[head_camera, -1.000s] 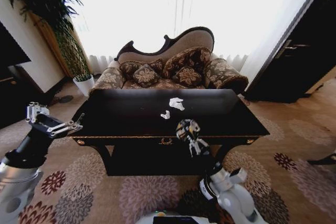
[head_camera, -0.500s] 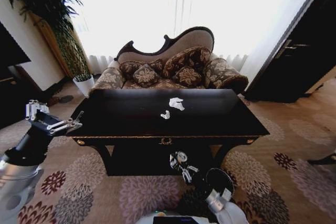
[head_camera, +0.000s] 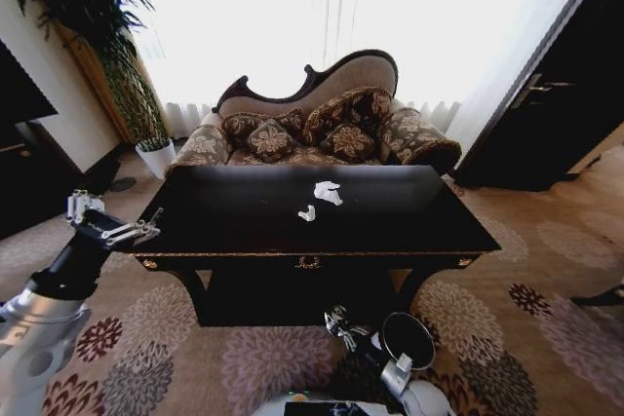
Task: Move to the front of the table and place the trash on the table into the trash bin.
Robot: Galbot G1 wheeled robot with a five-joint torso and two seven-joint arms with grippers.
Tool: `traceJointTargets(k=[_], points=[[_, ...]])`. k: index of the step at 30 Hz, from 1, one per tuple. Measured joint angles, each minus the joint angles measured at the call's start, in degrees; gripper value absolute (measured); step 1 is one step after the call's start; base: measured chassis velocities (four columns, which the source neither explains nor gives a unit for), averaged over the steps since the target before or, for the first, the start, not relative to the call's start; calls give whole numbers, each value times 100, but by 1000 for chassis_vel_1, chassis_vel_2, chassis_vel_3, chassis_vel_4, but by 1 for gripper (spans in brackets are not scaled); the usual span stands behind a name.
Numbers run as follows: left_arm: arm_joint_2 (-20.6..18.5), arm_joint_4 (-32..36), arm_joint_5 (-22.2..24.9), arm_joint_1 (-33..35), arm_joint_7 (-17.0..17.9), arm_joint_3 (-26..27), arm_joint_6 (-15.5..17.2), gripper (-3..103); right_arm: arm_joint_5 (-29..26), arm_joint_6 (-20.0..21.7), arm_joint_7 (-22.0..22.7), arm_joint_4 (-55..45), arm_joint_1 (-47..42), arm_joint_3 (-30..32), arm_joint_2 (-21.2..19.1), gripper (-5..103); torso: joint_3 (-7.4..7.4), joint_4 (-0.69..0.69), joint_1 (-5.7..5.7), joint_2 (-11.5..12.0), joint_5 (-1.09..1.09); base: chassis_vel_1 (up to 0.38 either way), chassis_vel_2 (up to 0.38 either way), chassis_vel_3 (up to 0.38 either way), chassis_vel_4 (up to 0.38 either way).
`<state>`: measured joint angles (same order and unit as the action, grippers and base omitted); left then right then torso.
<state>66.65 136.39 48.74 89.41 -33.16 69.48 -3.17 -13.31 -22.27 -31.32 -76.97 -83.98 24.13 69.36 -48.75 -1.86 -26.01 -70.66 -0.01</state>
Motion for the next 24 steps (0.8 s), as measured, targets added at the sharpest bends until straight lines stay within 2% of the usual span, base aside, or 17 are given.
traceJointTargets(k=[4, 8, 10, 18, 24], points=[[33, -30, -123, -18, -1, -120, 5, 100, 260, 63, 297, 339, 86, 86, -12, 0, 0, -1, 0, 0, 0, 0, 0, 0, 0], [139, -48, -274, 14, -2, -244, -9, 100, 501, 368, 852, 566, 256, 92, 82, 0, 0, -1, 0, 0, 0, 0, 0, 0, 0], [151, -34, -277, 29, -3, -246, -12, 100, 541, 441, 948, 602, 305, 85, 107, 0, 0, -1, 0, 0, 0, 0, 0, 0, 0], [97, 78, -59, 112, -14, 108, -22, 100, 900, 1166, 2063, 835, 665, -10, 260, 0, 0, 0, 0, 0, -1, 0, 0, 0, 0], [-28, -16, 36, 134, -10, 291, -21, 100, 1018, 1264, 2477, 1130, 855, -35, 264, 0, 0, 0, 0, 0, 0, 0, 0, 0, 0]])
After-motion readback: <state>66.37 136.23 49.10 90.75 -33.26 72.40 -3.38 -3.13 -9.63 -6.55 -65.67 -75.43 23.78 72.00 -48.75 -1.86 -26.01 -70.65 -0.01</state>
